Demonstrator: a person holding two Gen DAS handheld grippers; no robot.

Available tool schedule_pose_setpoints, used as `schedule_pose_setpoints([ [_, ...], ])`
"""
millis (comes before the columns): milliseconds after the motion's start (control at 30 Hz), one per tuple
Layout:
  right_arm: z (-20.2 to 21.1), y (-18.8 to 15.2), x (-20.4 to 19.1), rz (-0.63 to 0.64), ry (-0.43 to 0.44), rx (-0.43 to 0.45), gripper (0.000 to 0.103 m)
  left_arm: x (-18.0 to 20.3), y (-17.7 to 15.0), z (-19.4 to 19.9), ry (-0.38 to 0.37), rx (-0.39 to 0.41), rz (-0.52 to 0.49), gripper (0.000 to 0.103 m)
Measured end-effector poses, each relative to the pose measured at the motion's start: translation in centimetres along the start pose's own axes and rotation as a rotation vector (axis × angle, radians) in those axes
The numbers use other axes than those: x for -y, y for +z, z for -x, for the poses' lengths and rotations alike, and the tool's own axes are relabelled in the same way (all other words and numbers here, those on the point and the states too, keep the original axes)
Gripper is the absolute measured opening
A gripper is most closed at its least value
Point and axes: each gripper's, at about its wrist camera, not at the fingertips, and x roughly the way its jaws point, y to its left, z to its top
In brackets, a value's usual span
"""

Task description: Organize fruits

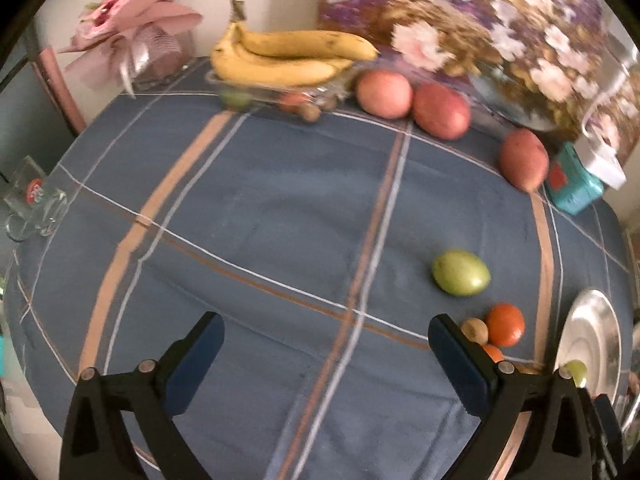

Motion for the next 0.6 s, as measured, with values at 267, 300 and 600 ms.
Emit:
schedule_pose_setpoints([
  [267, -1.9, 0.3, -2.4, -0.051, 0.128, -0.077, 0.090, -0.3, 0.5, -0.3, -0.083, 0.020, -0.008, 0.103],
  [300, -2.1, 0.3, -2.4, -0.061, 0.138, -0.084, 0.090, 0.0, 0.7, -0.3, -0.098, 0.027, -0.018, 0.103],
  [600, -3.6, 0.3, -2.1, -0.121, 0.106, -0.121, 0.082, 1.2, 1.1, -1.3, -0.247, -0.022, -0.015, 0.103],
])
